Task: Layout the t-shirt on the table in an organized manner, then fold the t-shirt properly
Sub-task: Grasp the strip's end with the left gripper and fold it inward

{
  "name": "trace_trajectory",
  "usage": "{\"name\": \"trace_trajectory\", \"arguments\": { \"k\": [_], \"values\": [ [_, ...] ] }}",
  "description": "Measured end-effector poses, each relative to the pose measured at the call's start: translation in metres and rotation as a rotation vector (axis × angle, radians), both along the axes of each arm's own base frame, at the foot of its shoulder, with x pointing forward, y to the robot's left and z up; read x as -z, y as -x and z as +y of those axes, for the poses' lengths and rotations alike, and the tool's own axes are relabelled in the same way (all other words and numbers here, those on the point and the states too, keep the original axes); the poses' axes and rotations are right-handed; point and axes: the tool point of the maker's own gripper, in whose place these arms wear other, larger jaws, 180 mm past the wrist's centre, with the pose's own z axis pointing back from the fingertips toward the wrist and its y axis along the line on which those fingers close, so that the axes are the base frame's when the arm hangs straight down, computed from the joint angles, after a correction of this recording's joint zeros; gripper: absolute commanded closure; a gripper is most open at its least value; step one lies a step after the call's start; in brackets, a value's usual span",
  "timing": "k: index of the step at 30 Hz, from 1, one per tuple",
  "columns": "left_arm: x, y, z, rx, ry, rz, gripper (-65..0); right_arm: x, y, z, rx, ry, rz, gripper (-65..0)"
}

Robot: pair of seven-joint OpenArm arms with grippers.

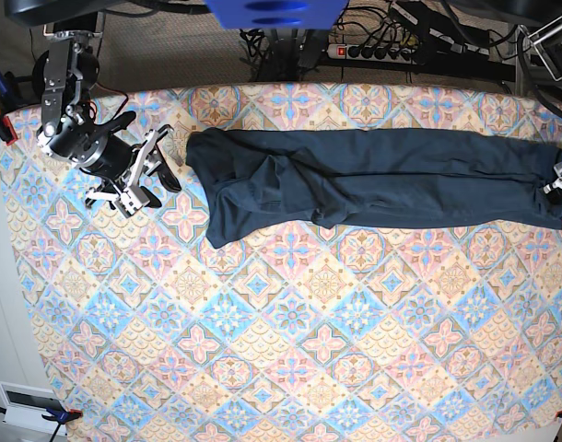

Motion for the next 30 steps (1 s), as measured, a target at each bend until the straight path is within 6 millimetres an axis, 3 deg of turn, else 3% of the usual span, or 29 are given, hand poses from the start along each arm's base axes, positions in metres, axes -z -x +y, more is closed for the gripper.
{"name": "trace_trajectory", "arguments": {
  "k": [2, 5, 9, 11, 16, 30],
  "values": [
    [-0.012, -0.003, -0.019, 0.072, -0.025, 0.001, 0.0, 0.0, 0.0, 0.0, 0.001, -0.001, 0.0, -24.3],
    [-0.032, -0.01, -0.063, 0.178, -0.026, -0.074, 0.0, -0.001, -0.001, 0.001, 0.0, -0.007, -0.005, -24.3],
    [-0.021, -0.002, -0.119, 0.241, 0.031, -0.073, 0.0, 0.0, 0.0, 0.001, 0.001, -0.003, -0.001, -24.3],
    [-0.015, 0.003, -0.136, 0.257, 0.063, -0.056, 0.0, 0.0, 0.0, 0.001, 0.001, -0.003, -0.001, -24.3],
    [-0.016, 0.0, -0.166, 0.261, 0.12, -0.106, 0.0, 0.0, 0.0, 0.001, 0.001, -0.003, -0.001, -24.3],
    [0.002, -0.001, -0.213, 0.29, 0.233, -0.103, -2.0, 0.0, 0.001, 0.001, 0.0, -0.003, 0.001, -24.3]
  ]
}}
